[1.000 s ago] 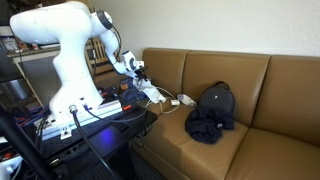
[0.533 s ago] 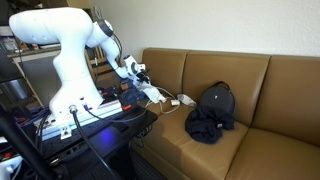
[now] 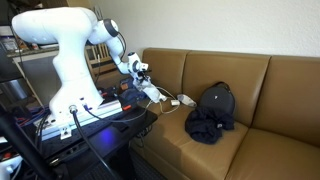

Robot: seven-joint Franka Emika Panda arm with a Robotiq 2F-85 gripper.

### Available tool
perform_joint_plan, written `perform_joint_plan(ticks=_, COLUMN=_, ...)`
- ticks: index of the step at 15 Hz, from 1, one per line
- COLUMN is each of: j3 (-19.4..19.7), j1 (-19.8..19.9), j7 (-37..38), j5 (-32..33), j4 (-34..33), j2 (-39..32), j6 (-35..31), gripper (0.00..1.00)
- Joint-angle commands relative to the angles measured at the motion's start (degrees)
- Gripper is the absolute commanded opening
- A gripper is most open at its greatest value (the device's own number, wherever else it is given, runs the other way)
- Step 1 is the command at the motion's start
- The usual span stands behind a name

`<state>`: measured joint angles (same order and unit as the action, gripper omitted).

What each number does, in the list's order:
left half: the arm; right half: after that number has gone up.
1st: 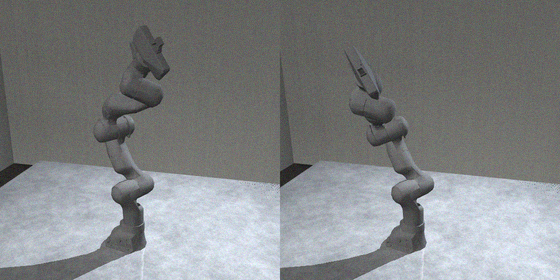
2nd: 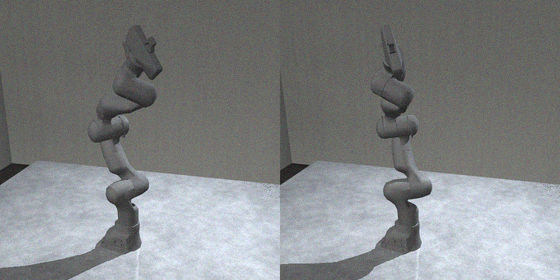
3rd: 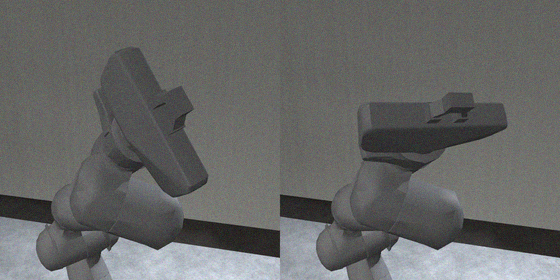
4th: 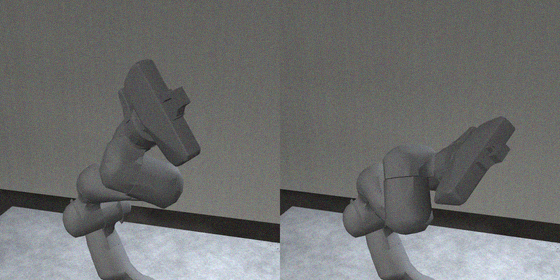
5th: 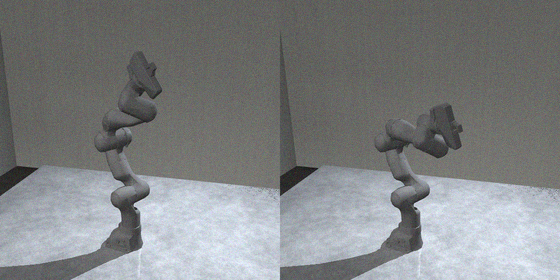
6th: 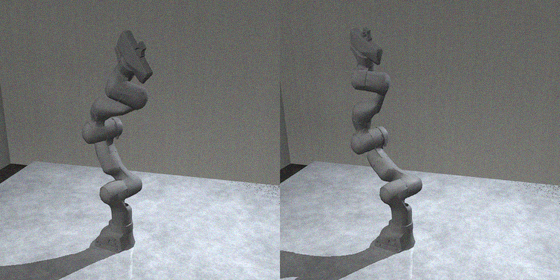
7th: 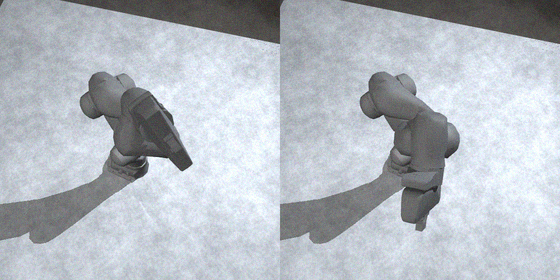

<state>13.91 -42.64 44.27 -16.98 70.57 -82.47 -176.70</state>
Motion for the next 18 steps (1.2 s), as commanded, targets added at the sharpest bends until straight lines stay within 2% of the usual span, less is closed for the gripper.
perform_joint_plan(ticks=1, j3=-9.48, j1=9.62, j7=-3.87, j5=-1.5, j4=5.01, j2=8.02, j6=-1.23, gripper=0.01)
perform_joint_plan(ticks=4, j3=-17.31, j1=17.99, j7=-5.29, j5=-2.18, j4=10.83, j2=14.94, j6=-6.78, gripper=0.02)
perform_joint_plan(ticks=7, j3=-23.38, j1=25.52, j7=-4.0, j5=-2.49, j4=16.76, j2=20.82, j6=-14.46, gripper=0.02)
perform_joint_plan(ticks=11, j3=-29.13, j1=34.33, j7=-0.42, j5=-2.9, j4=26.12, j2=27.82, j6=-25.08, gripper=0.02)
perform_joint_plan(ticks=12, j3=-29.3, j1=35.84, j7=1.34, j5=-3.08, j4=25.96, j2=28.89, j6=-25.04, gripper=0.02)
perform_joint_plan(ticks=13, j3=-29.31, j1=36.76, j7=0.0, j5=-6.68, j4=23.57, j2=29.64, j6=-22.58, gripper=0.02)
perform_joint_plan(ticks=14, j3=-31.84, j1=40.77, j7=4.14, j5=-3.94, j4=29.38, j2=32.6, j6=-22.43, gripper=0.02)
perform_joint_plan(ticks=15, j3=-38.5, j1=47.14, j7=2.43, j5=-0.01, j4=33.5, j2=34.09, j6=-20.39, gripper=0.02)
perform_joint_plan(ticks=16, j3=-42.24, j1=50.21, j7=4.8, j5=5.63, j4=35.45, j2=33.7, j6=-19.9, gripper=0.02)
perform_joint_plan(ticks=17, j3=-35.33, j1=43.08, j7=0.95, j5=-1.35, j4=26.62, j2=29.76, j6=-20.46, gripper=0.07)
perform_joint_plan(ticks=18, j3=-39.08, j1=46.79, j7=1.72, j5=1.79, j4=29.46, j2=30.64, j6=-20.38, gripper=0.07)
